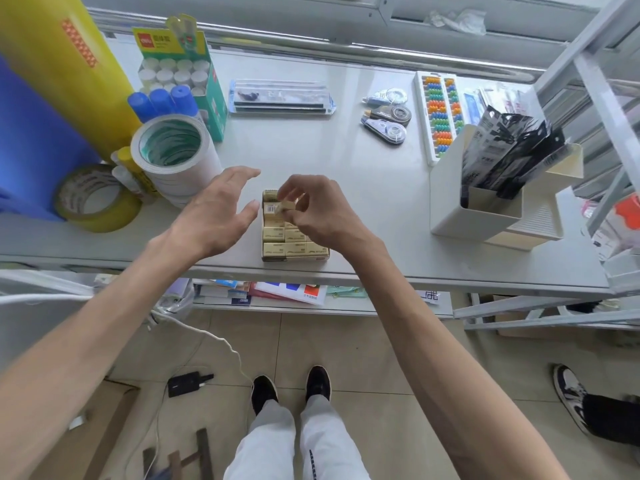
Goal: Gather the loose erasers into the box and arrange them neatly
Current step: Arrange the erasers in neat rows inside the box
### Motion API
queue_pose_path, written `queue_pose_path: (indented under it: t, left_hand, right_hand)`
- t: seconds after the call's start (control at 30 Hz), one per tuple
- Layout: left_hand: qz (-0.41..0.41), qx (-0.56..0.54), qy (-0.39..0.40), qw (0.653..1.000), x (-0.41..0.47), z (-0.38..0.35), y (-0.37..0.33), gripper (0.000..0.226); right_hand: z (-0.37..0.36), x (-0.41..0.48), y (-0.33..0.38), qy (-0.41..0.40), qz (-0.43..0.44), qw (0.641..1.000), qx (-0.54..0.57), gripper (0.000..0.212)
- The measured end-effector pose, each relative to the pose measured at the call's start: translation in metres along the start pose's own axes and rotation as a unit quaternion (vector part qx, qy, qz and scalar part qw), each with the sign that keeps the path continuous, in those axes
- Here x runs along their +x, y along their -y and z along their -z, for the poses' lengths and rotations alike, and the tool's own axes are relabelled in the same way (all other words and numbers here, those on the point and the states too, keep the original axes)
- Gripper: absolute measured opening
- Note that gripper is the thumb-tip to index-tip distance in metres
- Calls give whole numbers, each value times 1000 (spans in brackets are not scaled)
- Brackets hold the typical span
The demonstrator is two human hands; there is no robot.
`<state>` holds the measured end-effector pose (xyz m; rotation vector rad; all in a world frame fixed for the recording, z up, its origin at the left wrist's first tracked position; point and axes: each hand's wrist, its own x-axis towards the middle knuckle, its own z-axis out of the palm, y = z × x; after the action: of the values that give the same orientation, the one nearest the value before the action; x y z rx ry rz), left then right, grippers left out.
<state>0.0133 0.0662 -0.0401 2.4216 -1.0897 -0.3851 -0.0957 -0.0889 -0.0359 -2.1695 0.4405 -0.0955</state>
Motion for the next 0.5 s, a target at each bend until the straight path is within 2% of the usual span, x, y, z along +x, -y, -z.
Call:
queue_pose_path:
  t: [0.2,0.37,0.5]
  left_hand:
    - [-2,2,-1,1000,-1,-1,0,51]
    - [0,1,1,1000,-2,-1,0,51]
    - [2,-4,-3,1000,-1,0,1,50]
  right_hand:
    - [-6,-6,-4,2,10,998,55,7]
    - [-7,-4,-4,13,10,1000,5,13]
    - [-7,0,-7,18,-8,1000,9,15]
